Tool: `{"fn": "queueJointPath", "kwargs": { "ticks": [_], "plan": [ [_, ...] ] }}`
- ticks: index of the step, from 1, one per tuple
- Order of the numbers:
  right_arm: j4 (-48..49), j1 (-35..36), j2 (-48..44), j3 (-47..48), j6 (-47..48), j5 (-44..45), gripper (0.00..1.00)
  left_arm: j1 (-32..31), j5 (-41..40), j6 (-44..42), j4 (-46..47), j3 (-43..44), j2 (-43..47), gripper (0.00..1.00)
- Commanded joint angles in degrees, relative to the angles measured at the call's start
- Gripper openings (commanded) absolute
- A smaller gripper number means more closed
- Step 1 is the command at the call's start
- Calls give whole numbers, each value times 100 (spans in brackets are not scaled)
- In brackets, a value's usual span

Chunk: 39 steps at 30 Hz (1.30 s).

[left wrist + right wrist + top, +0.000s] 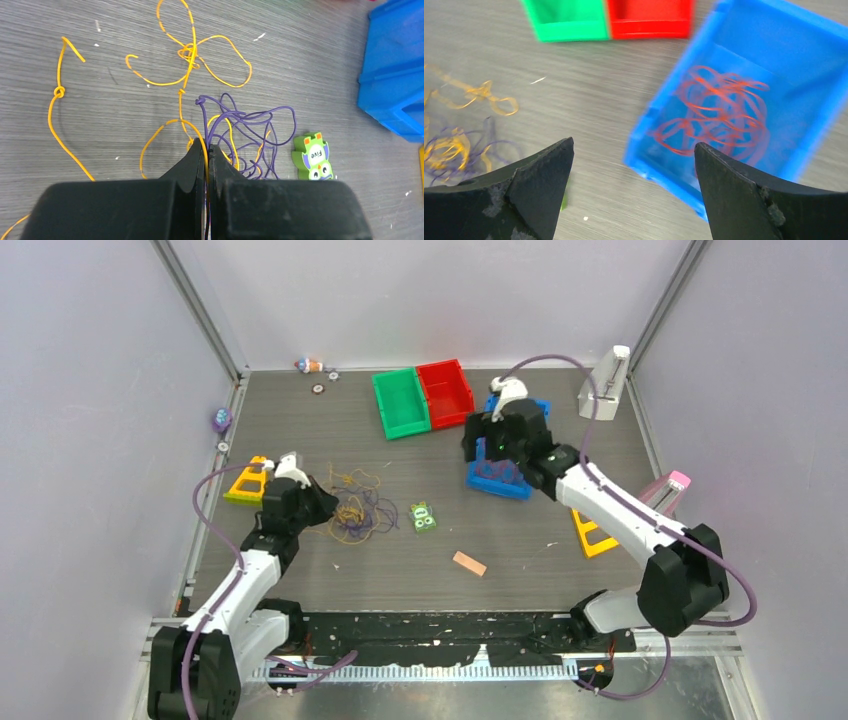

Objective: Untangle the cables

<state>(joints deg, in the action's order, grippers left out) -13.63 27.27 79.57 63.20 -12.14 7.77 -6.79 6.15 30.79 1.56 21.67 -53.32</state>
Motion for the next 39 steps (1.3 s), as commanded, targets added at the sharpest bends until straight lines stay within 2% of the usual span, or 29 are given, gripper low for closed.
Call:
{"fn": "queueJointPath", "kwargs": {
  "ticks": [1, 7, 10, 13, 18, 23, 27, 29, 36, 38, 39],
  "plan": [
    [1397, 664, 27, -618, 296, -311, 95, -103, 498, -197, 610, 152, -69, 0],
    [3427, 1403, 280, -1755, 310, -511, 97, -331, 523, -352, 695, 203, -127, 0],
    [4005, 1572, 461, -2043, 369, -590, 98, -571, 481, -493, 697, 291, -190, 0],
    [4573, 1618, 703, -2242, 276, -1109, 98, -848, 402, -693, 677, 389, -256, 0],
    [4640, 1732, 1006, -2045, 237, -1790, 100, -1149, 462, -869, 729, 545, -496, 0],
    [4517, 1912, 1366, -1707, 281, -1939, 100, -1226, 946, -899, 894, 596, -656, 0],
    [4271, 1962, 1583, -1431, 331, -1859, 83, -1231, 1524, -826, 1336, 455, -587, 0],
    [4231, 1966, 1631, -1371, 327, -1825, 78, -1236, 1711, -786, 1521, 374, -494, 0],
    [3974, 1967, 1771, -1179, 268, -1570, 71, -1235, 1859, -778, 1909, 58, 14, 0],
    [3973, 1969, 1792, -1150, 258, -1633, 65, -1236, 1841, -782, 1965, -1, 152, 0],
    [3969, 1980, 1793, -1146, 257, -1663, 54, -1232, 1781, -784, 1966, -29, 188, 0]
  ]
}}
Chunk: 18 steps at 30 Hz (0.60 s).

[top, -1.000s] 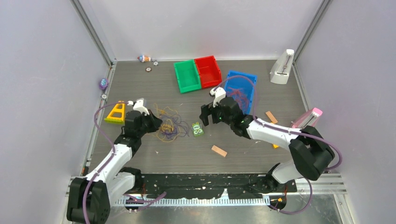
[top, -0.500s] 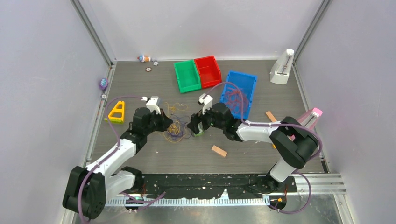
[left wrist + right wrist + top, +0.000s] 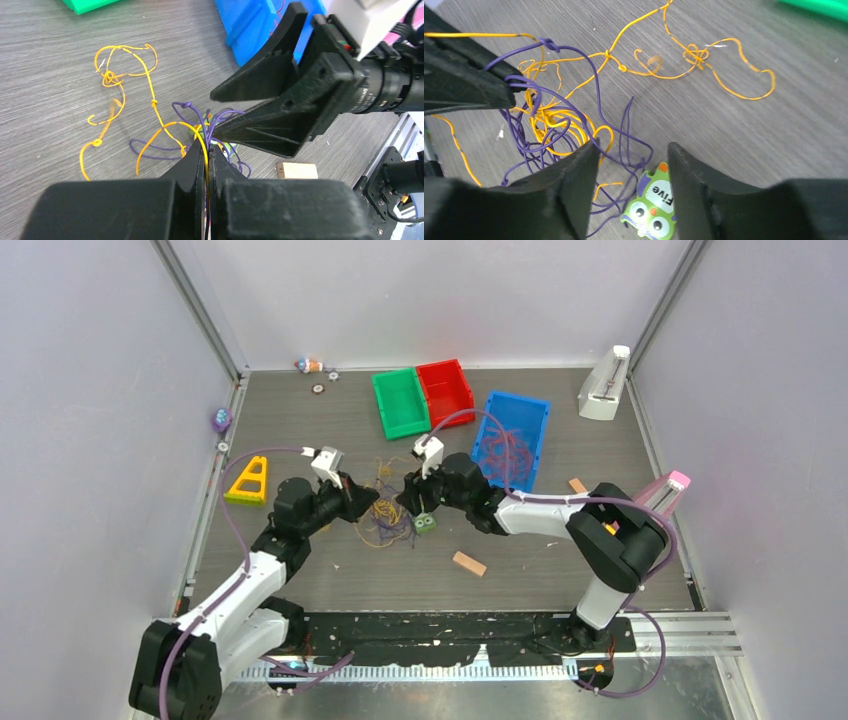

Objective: Untangle the cables

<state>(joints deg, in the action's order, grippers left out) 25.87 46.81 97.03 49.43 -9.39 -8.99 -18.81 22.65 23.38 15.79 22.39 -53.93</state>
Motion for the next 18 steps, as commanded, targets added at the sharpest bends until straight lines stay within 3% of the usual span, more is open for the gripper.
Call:
{"fn": "queueJointPath", "kwargs": {
  "ticks": [1, 3, 5, 7, 12, 16, 18],
  "plan": [
    [22, 33, 32, 222, -19, 12, 48, -31, 35, -44, 499, -103, 273, 0],
    [61, 45, -62, 144, -6, 123, 25, -31, -292, -73, 247, -52, 262, 0],
    [181, 39, -240, -25, -7, 372, 12, -29, -829, -92, -165, 102, 182, 1],
    [312, 43, -432, -215, -8, 671, 7, -32, -1531, -62, -805, 299, 41, 2],
    [609, 42, -853, -643, -37, 1519, 6, -32, -3400, 240, -2185, 952, -580, 20],
    [674, 39, -973, -748, -48, 1754, 5, -26, -3402, 316, -2387, 1141, -881, 43],
    [655, 41, -980, -745, -55, 1816, 5, -27, -3378, 322, -2347, 1122, -880, 50]
  ]
}}
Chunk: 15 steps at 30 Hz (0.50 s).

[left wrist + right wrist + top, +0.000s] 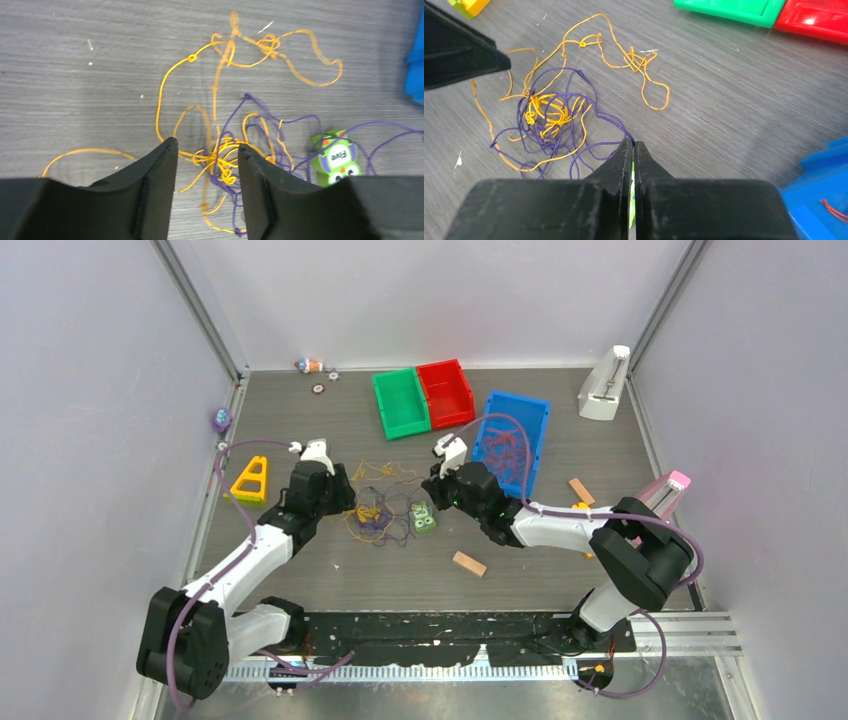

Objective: Untangle the cables

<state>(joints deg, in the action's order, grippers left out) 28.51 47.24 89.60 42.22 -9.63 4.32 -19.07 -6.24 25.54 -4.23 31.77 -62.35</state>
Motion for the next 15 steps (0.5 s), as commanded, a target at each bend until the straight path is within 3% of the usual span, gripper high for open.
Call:
{"fn": "queueJointPath", "kwargs": {
  "ticks": [1, 8, 10, 13, 15],
  "plan": [
    [378, -4, -236, -22, -39, 542, 5, 0, -477, 97, -323, 170, -15, 50],
    [269, -2, -287, -30, -102, 962, 5, 0, -527, 30, -402, 212, -134, 44],
    [241, -4, -294, -22, -93, 1005, 5, 0, -463, 24, -449, 287, -262, 34],
    [189, -5, -299, -12, -108, 1154, 5, 0, -420, 25, -539, 397, -405, 5],
    [136, -5, -334, -19, -132, 1356, 5, 1, -416, 36, -543, 401, -400, 0]
  ]
}}
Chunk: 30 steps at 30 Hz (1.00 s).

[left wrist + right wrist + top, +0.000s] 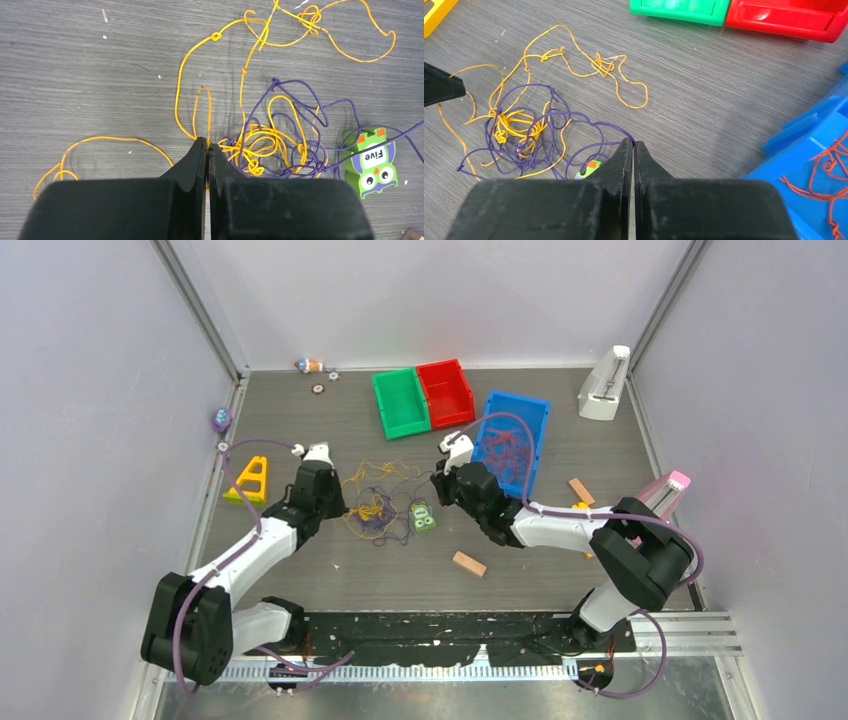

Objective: Untangle the cables

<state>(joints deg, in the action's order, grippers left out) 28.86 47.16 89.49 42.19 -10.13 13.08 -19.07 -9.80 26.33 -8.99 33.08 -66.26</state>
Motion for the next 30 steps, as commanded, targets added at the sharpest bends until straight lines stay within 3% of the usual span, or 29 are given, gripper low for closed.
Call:
{"fn": "queueJointPath", "kwargs": {
  "ticks": [1, 7, 13, 19, 24, 30],
  "plan": [
    [84, 4, -343, -36, -101, 675, 5, 0, -43, -40, -20, 235, 40, 0],
    [138, 4, -621, -274, -252, 1446, 5, 0, -105, -149, 162, 2, 570, 0],
    [517, 8, -1015, -705, -316, 2088, 5, 0, -133, 146, -1004, 395, 1319, 0],
    [134, -47, -1217, -824, -806, 3037, 5, 8, -850, 114, -3055, 2139, 2188, 0],
    [86, -71, -1382, -932, -918, 3253, 5, 54, -1739, -214, -4603, 3718, 2191, 0],
    [138, -74, -1597, -1073, -897, 3278, 5, 131, -2856, -427, -5110, 4285, 2301, 0]
  ]
}}
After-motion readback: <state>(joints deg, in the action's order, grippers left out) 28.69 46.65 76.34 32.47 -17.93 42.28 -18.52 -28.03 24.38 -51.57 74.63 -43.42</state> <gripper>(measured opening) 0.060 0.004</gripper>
